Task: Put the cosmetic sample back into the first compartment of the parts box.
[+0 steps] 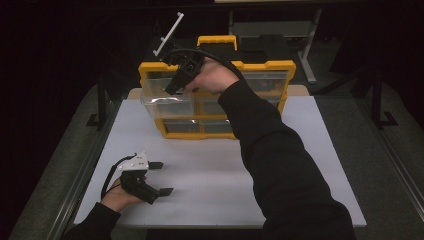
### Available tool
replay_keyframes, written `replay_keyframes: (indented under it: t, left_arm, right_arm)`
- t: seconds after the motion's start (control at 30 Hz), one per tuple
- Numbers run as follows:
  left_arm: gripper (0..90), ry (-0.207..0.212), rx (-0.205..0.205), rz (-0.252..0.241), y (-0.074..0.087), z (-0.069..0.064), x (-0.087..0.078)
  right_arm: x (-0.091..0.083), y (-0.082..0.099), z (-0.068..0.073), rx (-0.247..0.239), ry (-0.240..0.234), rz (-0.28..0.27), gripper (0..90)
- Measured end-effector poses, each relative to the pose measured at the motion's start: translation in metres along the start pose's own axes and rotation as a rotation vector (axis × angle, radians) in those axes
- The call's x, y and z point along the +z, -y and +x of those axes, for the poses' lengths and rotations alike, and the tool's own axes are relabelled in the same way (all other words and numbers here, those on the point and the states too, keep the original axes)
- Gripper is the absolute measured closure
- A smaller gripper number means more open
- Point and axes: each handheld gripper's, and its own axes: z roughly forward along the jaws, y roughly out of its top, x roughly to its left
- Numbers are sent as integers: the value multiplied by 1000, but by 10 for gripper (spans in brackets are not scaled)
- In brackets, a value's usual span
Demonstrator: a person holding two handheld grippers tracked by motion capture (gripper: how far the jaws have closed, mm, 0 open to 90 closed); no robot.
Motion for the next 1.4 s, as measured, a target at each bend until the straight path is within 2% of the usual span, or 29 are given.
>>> replay_keyframes:
  t: [0.03,0.17,0.37,0.4,0.63,0.77,1.13,1.4]
  left_arm:
    - [0,0,1,-1,0,0,0]
    - [0,3,-1,-1,0,0,0]
    - [0,1,-3,0,0,1,1]
    - [0,1,-3,0,0,1,1]
    - [0,0,-1,5,0,0,1]
    - [0,0,-3,6,0,0,2]
    - [0,-3,-8,11,1,0,2]
    - [0,-3,-6,16,2,1,3]
  right_arm:
    - [-1,0,0,-4,1,-11,739]
    - [-9,0,-1,3,6,-51,678]
    - [-25,5,-2,9,19,-90,714]
    - [-33,8,-3,12,27,-103,723]
    - [-57,28,-7,48,45,-146,672]
    - [-67,44,-9,65,62,-156,629]
    - [-70,90,-15,115,81,-176,538]
    - [-62,115,-12,121,102,-179,431]
